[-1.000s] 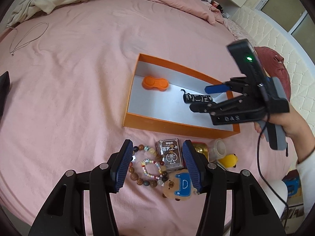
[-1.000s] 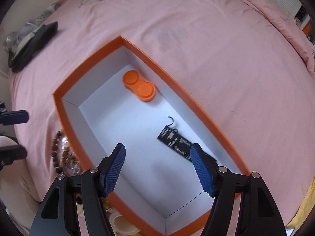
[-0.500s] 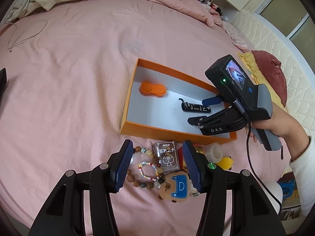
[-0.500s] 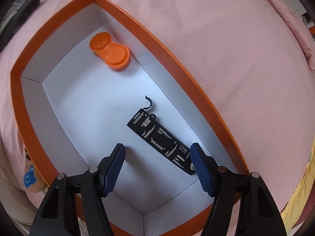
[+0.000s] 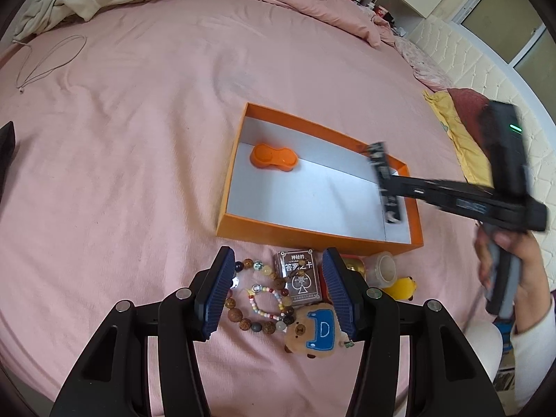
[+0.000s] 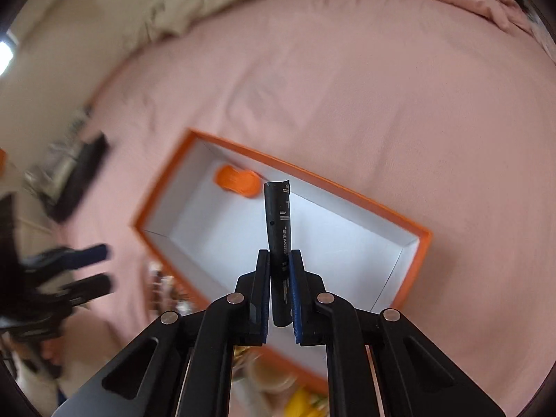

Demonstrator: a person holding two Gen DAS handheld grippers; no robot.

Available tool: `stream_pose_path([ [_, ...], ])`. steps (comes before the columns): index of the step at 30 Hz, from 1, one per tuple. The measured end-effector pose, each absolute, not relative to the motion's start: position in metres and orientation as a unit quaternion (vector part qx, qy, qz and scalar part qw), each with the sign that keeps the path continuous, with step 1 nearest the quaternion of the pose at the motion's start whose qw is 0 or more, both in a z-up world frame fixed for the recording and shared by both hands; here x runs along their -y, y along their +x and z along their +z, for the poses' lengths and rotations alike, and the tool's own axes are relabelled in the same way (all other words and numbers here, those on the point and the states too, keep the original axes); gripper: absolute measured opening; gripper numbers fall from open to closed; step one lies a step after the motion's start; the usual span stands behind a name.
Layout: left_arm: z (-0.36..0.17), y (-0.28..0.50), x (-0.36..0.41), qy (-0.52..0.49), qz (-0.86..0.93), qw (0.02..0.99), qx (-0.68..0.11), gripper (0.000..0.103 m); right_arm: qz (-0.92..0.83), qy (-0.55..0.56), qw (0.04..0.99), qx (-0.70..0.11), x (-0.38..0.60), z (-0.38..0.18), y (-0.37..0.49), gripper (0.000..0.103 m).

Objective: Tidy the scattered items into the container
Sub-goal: 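Lift the black tag out and set it on the bed with the right gripper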

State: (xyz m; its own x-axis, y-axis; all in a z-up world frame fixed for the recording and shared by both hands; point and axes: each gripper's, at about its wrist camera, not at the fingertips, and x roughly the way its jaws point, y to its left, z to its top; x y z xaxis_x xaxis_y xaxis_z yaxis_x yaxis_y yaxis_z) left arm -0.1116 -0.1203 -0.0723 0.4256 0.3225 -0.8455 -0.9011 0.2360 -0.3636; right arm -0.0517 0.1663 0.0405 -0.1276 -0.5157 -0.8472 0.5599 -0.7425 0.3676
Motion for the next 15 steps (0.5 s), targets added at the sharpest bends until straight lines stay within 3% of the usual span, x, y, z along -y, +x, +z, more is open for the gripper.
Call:
stream_pose_path([
  [4, -0.074, -0.112, 0.120, -0.447, 0.429, 0.713, -0.328, 0.053, -0.734, 0.544, 0.404, 0.045, -0.194, 0.058, -0.008, 0.011],
  [11, -0.072, -0.110, 0.122, -0.438, 0.434, 0.713, -0.333, 0.053, -0.718, 0.559, 0.414, 0.026, -0.188, 0.018, 0.054, 0.015],
  [15, -0.069, -0.109, 0.118, -0.434, 0.443, 0.714, -0.326, 0.053, -0.735, 0.539, 0.405, 0.074, -0.213, 0.018, 0.062, 0.028],
])
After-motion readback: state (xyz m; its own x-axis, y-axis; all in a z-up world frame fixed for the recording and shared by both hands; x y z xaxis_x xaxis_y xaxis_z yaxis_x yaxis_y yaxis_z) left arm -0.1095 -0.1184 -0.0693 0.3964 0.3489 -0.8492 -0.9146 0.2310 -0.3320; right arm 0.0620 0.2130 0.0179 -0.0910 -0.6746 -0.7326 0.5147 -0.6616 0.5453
